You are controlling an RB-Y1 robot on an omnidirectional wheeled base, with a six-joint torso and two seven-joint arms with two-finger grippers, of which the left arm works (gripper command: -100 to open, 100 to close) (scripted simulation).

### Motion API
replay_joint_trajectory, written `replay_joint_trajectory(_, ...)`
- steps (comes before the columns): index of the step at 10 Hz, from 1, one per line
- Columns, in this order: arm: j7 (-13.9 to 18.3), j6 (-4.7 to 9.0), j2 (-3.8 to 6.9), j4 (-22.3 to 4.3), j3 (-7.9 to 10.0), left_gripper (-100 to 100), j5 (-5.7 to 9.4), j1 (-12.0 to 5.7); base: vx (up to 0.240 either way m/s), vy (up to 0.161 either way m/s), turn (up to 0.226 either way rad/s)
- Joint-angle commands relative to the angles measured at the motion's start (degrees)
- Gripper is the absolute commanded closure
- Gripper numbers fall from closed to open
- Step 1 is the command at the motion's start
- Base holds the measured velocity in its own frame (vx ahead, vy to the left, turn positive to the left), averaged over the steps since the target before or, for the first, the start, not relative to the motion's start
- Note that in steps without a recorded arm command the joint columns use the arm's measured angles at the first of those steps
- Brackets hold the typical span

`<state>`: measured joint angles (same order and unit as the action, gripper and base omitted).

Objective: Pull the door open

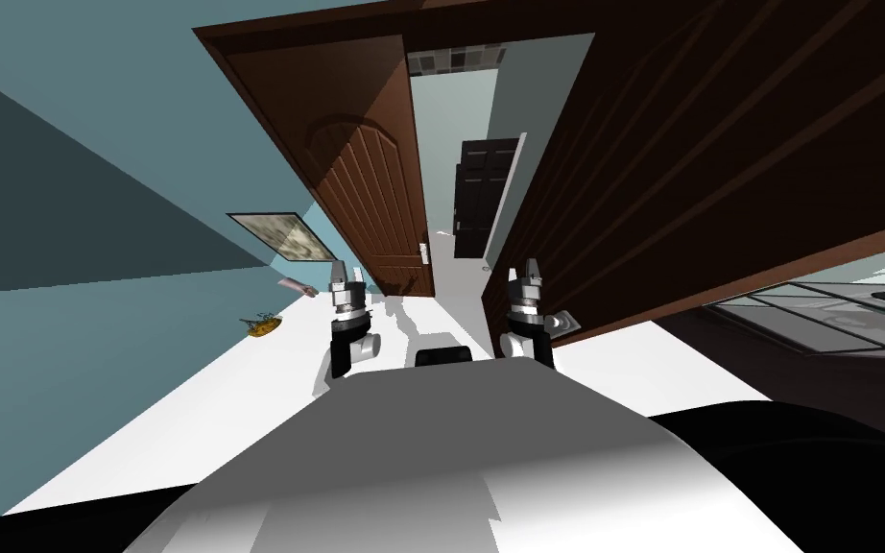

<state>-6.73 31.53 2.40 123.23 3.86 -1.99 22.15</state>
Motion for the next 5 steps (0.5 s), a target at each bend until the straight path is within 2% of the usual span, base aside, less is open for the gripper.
replay_joint_trajectory(1,0.6,-1.16,0.47,-2.7,-0.3,-100,0.23,-0.98,0.117,0.021,-0.091)
replay_joint_trajectory(5,1.7,-2.79,1.29,-8.0,-0.36,-100,0.78,-3.28,0.117,-0.002,-0.058)
